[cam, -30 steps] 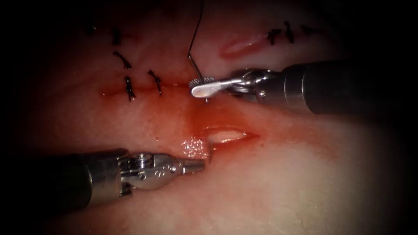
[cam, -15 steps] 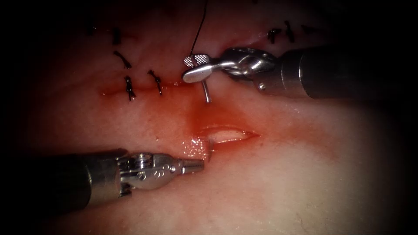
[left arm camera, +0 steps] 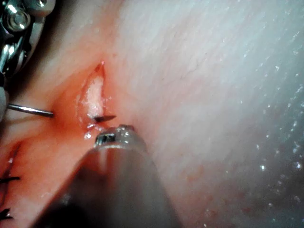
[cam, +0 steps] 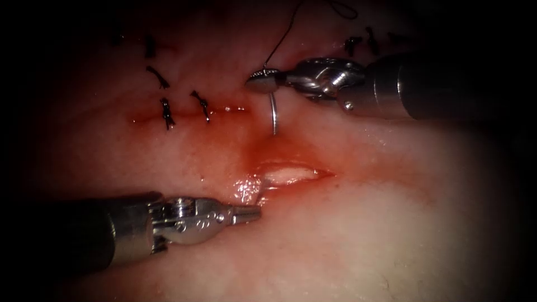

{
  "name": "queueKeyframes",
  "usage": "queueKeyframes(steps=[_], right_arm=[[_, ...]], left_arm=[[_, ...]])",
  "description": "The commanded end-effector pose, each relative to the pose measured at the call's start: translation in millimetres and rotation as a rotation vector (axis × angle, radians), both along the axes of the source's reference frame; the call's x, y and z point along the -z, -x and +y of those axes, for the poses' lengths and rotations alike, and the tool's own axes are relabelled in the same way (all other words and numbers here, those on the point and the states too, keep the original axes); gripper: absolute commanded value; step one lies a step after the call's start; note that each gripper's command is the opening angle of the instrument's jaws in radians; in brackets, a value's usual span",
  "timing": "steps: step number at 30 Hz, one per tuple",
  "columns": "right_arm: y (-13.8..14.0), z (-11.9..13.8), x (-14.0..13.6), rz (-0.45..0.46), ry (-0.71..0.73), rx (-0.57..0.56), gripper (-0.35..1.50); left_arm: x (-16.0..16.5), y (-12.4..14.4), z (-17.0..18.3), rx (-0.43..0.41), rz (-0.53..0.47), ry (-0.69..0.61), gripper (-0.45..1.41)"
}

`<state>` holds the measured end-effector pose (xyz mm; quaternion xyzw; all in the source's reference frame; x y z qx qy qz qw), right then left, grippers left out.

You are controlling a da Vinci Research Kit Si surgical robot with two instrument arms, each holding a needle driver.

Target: Wound Closure

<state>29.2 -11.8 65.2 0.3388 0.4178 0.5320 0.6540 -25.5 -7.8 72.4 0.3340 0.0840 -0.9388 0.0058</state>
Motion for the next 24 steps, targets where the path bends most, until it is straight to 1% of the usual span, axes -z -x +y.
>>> queueKeyframes(steps=[1, 3, 5, 10, 13, 14, 16, 17, 18, 19, 22, 23, 24], right_arm=[[-1.4, -0.5, -0.5, 0.05, -0.081, -0.003, -0.35], [-1.5, -1.6, -0.8, 0.1, -0.156, -0.023, -0.35], [-1.7, -2.6, -0.8, 0.126, -0.203, -0.028, -0.35], [-1.9, -5.1, 0.6, 0.166, -0.232, 0.001, -0.35], [-1.7, -5.2, 1.4, 0.153, -0.229, -0.026, -0.35], [-1.5, -4.9, 1.5, 0.15, -0.178, -0.023, -0.35], [-0.9, -4.2, 1.5, 0.174, -0.097, -0.022, -0.35], [-0.5, -3.7, 1.4, 0.204, -0.086, -0.045, 0.22], [0.4, -3.0, 1.3, 0.227, -0.066, -0.075, 0.71], [1.2, -2.7, 1.1, 0.219, -0.039, -0.085, 0.88], [3.7, -2.0, 0.8, 0.191, 0.018, -0.093, 1.13], [5.0, -1.7, 0.7, 0.18, 0.026, -0.099, 1.18], [7.4, -1.4, 0.3, 0.16, 0.078, -0.095, 1.3]], left_arm=[[-0.5, 0.5, 0.2, 0.0, -0.002, 0.0, 0.02], [-0.6, 0.4, 0.3, -0.001, -0.003, 0.0, 0.02], [-0.6, 0.4, 0.3, -0.002, -0.003, 0.0, 0.02], [-0.7, 0.3, 0.3, -0.003, -0.004, 0.0, 0.02], [-0.7, 0.2, 0.4, -0.003, -0.004, 0.0, 0.02], [-0.7, 0.2, 0.4, -0.003, -0.004, 0.0, 0.02], [-0.6, 0.1, 0.5, -0.004, -0.005, -0.001, 0.02], [-0.6, 0.1, 0.5, 0.0, -0.005, -0.005, 0.02], [-0.6, 0.0, 0.7, -0.005, -0.007, -0.004, 0.02], [-0.6, 0.0, 0.9, -0.014, -0.009, 0.003, 0.02], [-1.0, 0.0, 1.6, -0.016, -0.039, 0.044, 0.07], [-1.2, 0.0, 1.8, -0.022, -0.058, 0.061, 0.09], [-1.6, 0.1, 2.1, -0.049, -0.093, 0.073, 0.07]])
